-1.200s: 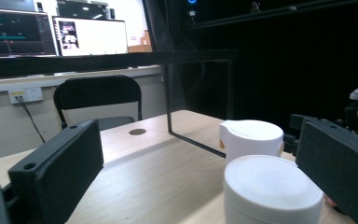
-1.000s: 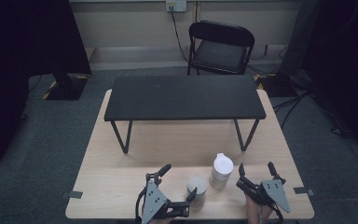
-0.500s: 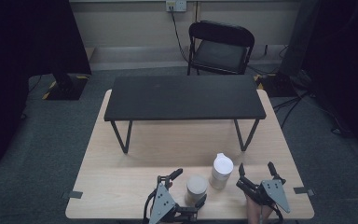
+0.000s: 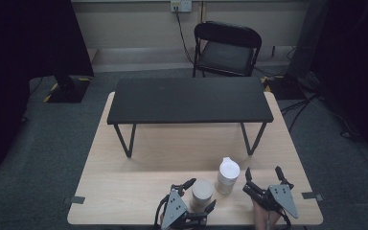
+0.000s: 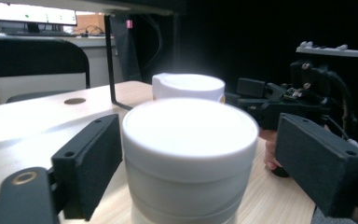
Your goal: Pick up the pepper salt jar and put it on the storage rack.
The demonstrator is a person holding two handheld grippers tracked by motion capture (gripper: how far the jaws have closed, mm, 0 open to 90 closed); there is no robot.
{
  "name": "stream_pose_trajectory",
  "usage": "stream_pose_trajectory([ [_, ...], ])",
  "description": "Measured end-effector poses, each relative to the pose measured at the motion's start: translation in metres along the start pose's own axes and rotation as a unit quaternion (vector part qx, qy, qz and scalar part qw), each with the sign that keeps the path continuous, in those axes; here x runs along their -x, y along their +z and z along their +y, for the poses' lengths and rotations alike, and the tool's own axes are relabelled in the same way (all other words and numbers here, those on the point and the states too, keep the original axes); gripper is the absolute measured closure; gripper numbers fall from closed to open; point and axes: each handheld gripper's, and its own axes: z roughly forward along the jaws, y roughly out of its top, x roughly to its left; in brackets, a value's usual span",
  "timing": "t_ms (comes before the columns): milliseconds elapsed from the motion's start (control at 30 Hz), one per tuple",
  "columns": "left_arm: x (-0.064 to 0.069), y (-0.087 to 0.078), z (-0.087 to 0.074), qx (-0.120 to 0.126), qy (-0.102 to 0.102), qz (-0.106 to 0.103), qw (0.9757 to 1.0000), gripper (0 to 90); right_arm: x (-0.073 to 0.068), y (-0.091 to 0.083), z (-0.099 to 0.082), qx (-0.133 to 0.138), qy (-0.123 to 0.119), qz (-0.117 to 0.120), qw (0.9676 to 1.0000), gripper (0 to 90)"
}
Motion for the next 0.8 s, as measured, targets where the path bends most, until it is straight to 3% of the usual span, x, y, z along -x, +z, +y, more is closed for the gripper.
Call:
stream_pose_trajectory([
  [400, -0.0035, 0.0056, -0.0037, -0.018, -0.005, -0.001, 0.9998, 26.0, 0.0, 0.0, 0.0, 0.0, 0.0, 0.0, 1.0, 1.2],
  [800, -0.0033, 0.0077, -0.008, -0.01, 0.001, 0.001, 0.9999, 33.7, 0.0, 0.0, 0.0, 0.0, 0.0, 0.0, 1.0, 1.2],
])
